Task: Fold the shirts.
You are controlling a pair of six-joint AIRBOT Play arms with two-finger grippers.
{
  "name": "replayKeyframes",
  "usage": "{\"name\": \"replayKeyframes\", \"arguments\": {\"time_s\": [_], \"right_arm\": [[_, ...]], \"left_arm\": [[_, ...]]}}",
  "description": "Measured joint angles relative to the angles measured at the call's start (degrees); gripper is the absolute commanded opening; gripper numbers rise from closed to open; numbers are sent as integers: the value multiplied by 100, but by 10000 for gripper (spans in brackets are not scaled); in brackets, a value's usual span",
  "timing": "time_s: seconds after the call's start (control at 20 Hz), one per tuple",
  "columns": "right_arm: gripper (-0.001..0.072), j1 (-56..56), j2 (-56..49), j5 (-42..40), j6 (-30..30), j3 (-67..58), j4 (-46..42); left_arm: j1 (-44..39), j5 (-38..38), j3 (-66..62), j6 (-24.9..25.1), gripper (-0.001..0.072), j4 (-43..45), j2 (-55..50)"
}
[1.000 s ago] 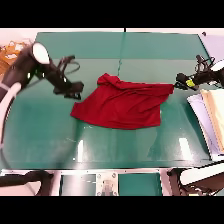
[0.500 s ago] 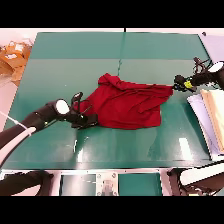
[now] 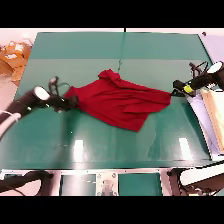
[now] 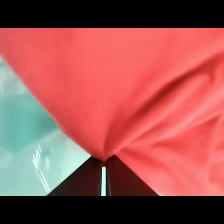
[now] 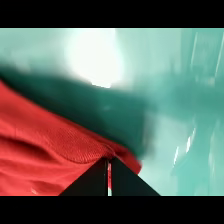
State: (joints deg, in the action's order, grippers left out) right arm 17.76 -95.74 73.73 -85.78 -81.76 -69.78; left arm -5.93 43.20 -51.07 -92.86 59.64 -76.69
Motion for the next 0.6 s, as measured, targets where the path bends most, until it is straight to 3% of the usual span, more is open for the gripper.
{"name": "replayKeyframes", "arguments": {"time_s": [0.25,0.3,0.35,0.4,0.5,0.6], "right_arm": [[12,-256,573,457,-74,1185,44],[11,-306,699,402,-90,1429,92],[12,-334,804,262,-94,1637,173],[12,-361,876,103,-109,1781,269],[28,-402,966,-111,-107,1945,612],[321,-417,1014,-306,-81,2037,929]], "left_arm": [[946,389,-966,1008,22,118,-195],[1062,409,-1064,1132,185,118,-291],[1158,439,-1139,1233,580,96,-396],[1226,444,-1196,1300,720,31,-472],[1309,533,-1314,1399,709,-177,-568],[1351,901,-1458,1453,708,-337,-595]]}}
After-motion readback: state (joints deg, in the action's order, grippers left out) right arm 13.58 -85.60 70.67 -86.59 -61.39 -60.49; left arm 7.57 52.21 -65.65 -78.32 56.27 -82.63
